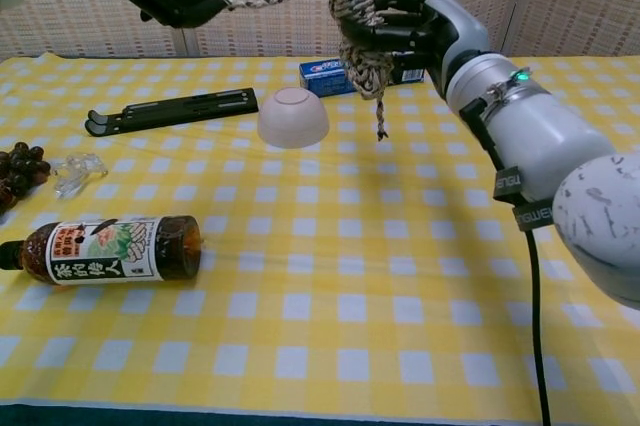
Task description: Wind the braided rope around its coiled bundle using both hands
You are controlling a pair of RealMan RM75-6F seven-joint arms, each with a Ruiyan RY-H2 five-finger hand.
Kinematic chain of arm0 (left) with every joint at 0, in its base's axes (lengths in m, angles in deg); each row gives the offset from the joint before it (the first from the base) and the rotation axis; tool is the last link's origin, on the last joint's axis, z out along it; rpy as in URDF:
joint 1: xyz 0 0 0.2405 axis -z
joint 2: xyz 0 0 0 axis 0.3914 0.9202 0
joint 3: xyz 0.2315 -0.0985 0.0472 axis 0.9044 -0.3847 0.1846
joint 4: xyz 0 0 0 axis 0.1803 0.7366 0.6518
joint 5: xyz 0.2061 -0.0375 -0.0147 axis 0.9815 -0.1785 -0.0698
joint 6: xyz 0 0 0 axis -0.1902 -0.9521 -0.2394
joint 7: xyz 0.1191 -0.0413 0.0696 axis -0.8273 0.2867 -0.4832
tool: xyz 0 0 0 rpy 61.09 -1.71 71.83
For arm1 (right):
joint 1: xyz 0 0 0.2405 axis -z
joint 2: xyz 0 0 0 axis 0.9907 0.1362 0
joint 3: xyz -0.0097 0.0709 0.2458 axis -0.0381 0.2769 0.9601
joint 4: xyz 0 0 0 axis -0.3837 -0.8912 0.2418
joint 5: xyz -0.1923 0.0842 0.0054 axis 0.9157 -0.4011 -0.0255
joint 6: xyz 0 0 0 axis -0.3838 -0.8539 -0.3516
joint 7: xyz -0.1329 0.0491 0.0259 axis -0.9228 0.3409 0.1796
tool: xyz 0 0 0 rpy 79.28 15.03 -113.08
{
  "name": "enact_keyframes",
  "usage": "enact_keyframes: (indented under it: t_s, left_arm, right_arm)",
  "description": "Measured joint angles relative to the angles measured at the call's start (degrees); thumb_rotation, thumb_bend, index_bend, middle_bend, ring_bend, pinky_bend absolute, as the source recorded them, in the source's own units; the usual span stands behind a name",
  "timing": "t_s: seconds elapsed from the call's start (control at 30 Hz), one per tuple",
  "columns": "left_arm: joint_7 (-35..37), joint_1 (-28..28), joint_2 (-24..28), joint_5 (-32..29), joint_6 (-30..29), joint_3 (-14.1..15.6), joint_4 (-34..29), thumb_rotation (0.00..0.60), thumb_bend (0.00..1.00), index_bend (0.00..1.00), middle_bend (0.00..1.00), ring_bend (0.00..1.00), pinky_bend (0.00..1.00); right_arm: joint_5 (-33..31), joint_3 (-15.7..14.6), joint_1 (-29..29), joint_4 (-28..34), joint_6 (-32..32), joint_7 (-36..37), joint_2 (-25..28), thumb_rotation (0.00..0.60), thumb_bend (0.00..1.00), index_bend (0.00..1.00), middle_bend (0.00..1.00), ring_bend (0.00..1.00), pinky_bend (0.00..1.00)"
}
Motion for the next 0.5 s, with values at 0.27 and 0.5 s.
enact_keyframes:
  t_s: [0.27, 0.5]
  left_arm:
    - [-0.14, -1.04, 0.36, -1.03, 1.24, 1.93, 4.12, 0.6, 0.55, 0.65, 0.85, 0.77, 0.75]
    - [1.28, -1.66, -0.53, -5.89, 3.54, 2.44, 10.88, 0.6, 0.55, 0.66, 0.85, 0.76, 0.75]
  right_arm:
    - [2.61, 2.52, 2.99, 1.02, -0.32, 7.79, 3.0, 0.6, 0.55, 0.95, 0.75, 0.81, 0.79]
    - [4.77, 3.43, 6.57, 5.86, -0.1, 11.37, 8.9, 0.6, 0.55, 0.95, 0.76, 0.82, 0.79]
